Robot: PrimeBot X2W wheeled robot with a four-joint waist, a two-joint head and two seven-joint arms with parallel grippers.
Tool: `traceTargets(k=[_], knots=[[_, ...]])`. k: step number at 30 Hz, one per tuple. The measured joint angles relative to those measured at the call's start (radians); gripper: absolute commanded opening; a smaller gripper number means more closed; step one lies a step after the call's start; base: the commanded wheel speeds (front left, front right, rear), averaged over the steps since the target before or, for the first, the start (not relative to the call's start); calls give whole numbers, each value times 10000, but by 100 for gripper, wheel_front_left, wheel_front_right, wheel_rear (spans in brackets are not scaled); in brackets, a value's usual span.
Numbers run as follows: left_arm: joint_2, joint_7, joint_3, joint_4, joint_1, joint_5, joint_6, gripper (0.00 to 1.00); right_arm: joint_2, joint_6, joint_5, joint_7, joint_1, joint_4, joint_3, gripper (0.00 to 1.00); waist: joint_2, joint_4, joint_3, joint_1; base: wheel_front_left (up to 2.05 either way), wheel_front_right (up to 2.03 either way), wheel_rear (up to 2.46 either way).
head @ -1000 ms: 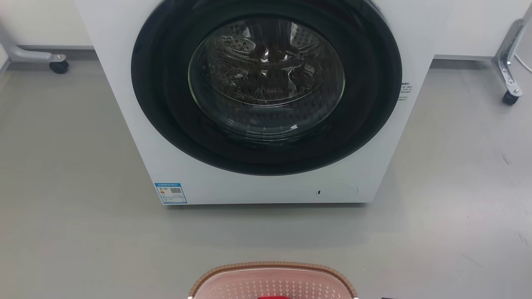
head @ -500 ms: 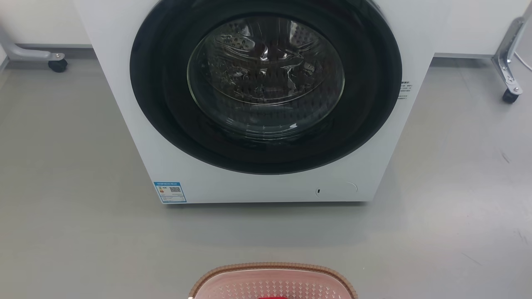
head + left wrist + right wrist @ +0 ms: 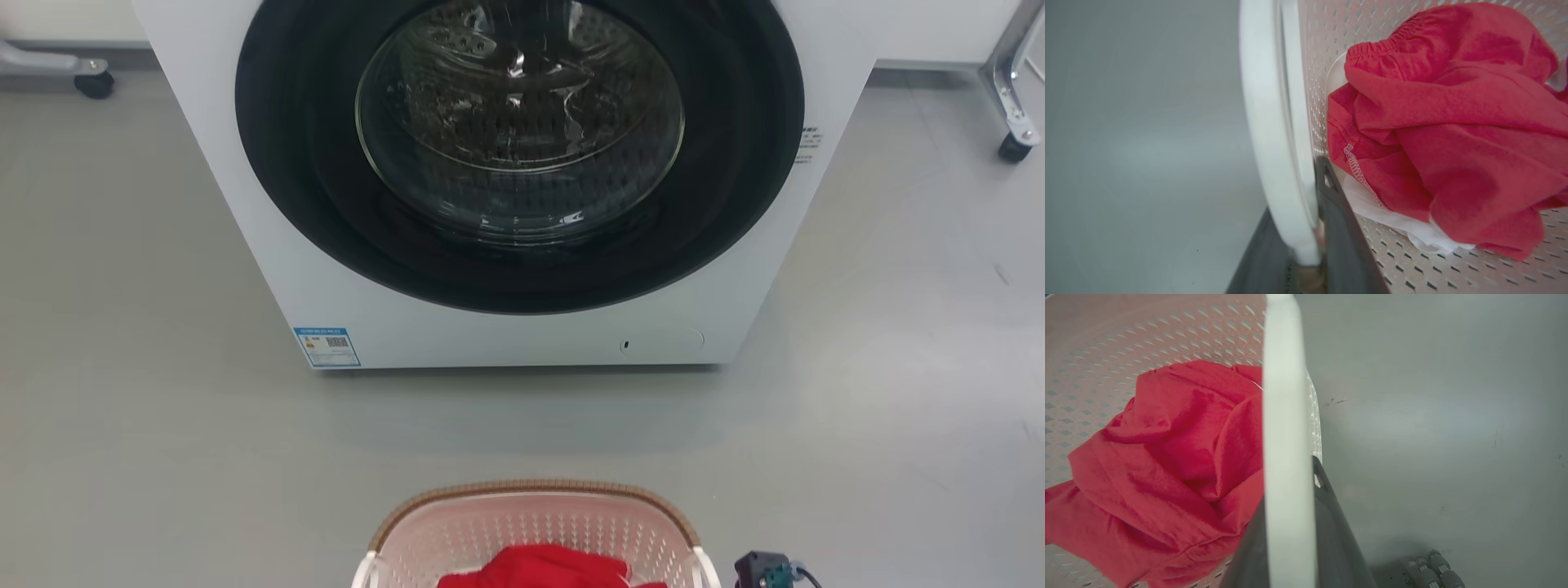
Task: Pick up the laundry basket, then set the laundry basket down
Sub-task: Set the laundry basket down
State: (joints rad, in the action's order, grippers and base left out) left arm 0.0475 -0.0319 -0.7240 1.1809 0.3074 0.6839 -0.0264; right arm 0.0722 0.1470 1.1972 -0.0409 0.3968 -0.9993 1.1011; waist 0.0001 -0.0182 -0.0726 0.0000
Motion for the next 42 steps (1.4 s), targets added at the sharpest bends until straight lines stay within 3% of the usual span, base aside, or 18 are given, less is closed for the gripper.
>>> traceTargets(k=[15,42], knots=[[92,322,255,-297,1984,0,-134,0,-10,-6,-188,437,2408,-380,-134,0,0,4,-1462,1,0,0,0],[199,915,529,-596,5130,-148,-360,0,25,-63,-809,1218,5805,-1076,-251,0,2,-205,-5466,2,0,0,0]])
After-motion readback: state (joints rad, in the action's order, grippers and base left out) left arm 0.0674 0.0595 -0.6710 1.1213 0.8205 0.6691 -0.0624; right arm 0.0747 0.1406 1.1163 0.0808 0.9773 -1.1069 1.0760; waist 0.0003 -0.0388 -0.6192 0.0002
